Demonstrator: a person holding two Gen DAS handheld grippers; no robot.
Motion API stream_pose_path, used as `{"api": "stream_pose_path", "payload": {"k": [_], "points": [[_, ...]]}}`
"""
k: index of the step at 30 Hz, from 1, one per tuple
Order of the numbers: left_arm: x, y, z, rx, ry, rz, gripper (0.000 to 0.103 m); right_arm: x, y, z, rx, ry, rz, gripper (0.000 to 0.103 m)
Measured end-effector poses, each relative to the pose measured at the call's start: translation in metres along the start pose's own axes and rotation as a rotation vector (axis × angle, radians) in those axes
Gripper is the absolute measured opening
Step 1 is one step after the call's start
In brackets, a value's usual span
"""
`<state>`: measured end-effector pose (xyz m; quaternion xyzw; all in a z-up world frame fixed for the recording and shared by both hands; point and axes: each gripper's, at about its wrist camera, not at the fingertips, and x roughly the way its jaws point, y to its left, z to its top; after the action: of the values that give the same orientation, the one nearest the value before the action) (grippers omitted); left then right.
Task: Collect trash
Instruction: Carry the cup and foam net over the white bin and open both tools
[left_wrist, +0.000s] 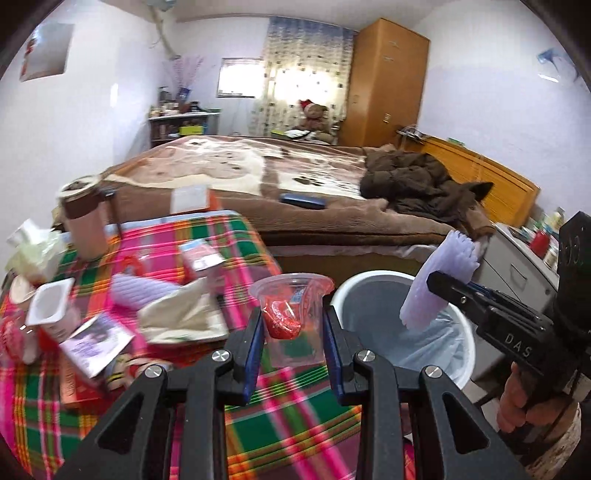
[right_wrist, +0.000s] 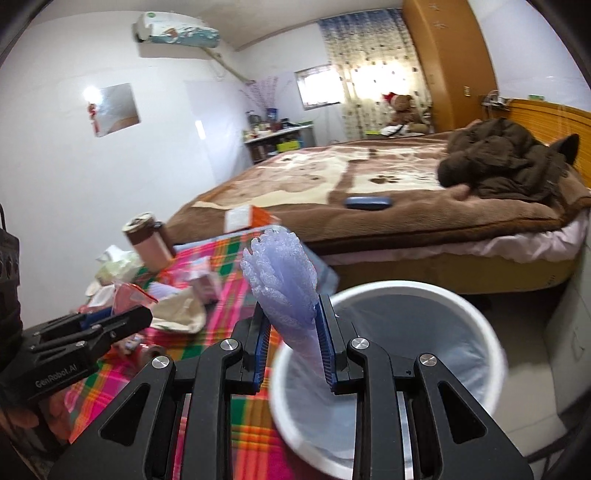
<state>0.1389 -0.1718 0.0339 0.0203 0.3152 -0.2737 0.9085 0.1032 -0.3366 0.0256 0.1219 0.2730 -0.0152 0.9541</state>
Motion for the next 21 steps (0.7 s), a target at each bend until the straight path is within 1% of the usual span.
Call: {"api": "stream_pose_path", "payload": {"k": [5, 11, 15, 20, 21], "points": [[0.021, -0.028, 0.005, 0.04, 0.021, -0.045, 0.032, 0.004, -0.021, -0.002, 0.011, 0.034, -0.065, 0.025], [0.049, -0.057, 0.006, 0.073, 0.069, -0.093, 0.032, 0.019, -0.051, -0.011, 0.047, 0.106, -0.122, 0.025], [0.064, -0.069, 0.003, 0.099, 0.099, -0.101, 0.032, 0.027, -0.065, -0.02, 0.075, 0.164, -0.127, 0.026], [0.081, -0.079, -0.002, 0.112, 0.149, -0.113, 0.032, 0.032, -0.078, -0.026, 0.108, 0.213, -0.14, 0.029], [0.082, -0.079, -0.003, 0.112, 0.152, -0.112, 0.034, 0.032, -0.079, -0.027, 0.114, 0.224, -0.137, 0.029]]}}
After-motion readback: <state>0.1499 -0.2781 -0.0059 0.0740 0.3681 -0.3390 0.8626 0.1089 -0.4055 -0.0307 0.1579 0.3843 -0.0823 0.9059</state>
